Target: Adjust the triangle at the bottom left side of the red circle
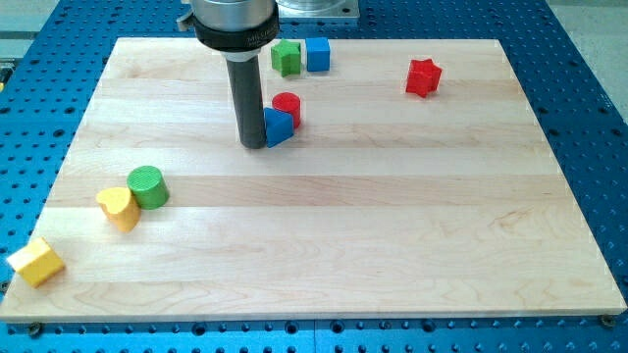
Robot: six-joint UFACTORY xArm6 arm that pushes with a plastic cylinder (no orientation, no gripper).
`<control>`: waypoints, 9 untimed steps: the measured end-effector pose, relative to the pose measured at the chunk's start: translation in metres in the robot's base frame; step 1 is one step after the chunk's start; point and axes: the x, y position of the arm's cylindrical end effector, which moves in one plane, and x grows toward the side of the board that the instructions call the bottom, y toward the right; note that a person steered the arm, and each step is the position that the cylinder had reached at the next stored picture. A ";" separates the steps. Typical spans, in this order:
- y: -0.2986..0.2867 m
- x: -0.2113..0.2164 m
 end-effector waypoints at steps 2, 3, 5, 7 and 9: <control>-0.011 0.022; -0.001 0.018; 0.005 0.027; 0.032 0.009; -0.030 -0.060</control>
